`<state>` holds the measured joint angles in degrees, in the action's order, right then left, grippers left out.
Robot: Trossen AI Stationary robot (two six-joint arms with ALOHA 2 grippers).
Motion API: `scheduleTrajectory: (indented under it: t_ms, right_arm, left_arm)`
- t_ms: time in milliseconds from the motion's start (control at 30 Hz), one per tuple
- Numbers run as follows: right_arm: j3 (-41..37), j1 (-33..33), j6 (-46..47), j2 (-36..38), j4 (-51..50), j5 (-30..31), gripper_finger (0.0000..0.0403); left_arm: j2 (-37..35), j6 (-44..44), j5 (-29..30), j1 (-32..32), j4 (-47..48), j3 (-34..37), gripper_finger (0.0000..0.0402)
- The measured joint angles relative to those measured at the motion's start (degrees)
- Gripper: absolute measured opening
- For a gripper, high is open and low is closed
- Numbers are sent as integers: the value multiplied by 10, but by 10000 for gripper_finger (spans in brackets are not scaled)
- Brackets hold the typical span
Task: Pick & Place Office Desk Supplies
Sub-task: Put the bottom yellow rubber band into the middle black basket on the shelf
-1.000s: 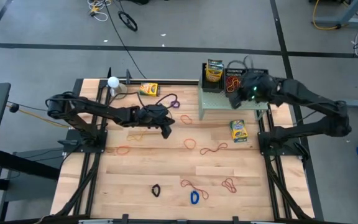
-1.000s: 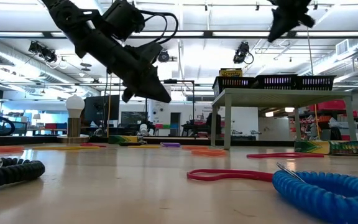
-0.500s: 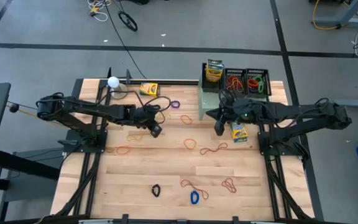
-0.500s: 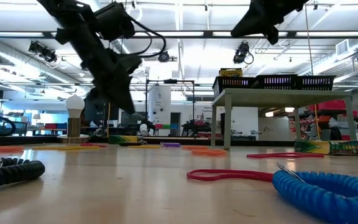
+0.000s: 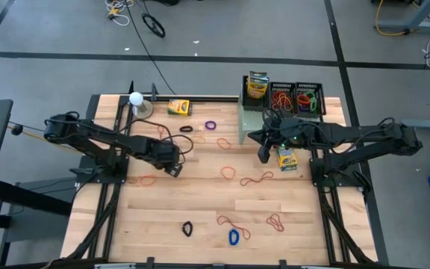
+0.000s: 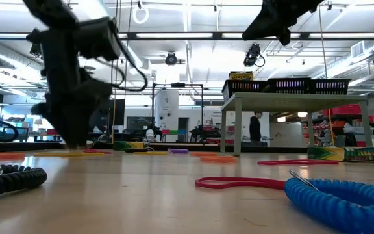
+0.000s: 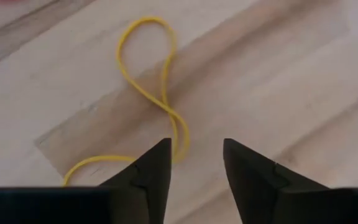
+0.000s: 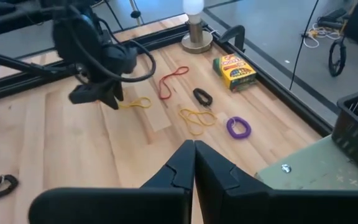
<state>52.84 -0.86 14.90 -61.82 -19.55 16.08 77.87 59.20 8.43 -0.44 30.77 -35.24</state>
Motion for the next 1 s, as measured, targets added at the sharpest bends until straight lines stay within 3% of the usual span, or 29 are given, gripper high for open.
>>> scheduleTrajectory:
  t_ms: [267,767,1000]
  right_arm:
    - [0,0,-8,0,1,1,20]
    - [0,0,-8,0,5,2,20]
    - [0,0,-3,0,-4,2,20]
  left_arm:
    - [0,-11,8,31,-62,42,149]
    - [-4,-116,-5,34,-40,34,13]
    - [-32,-181,-8,34,-42,-21,5]
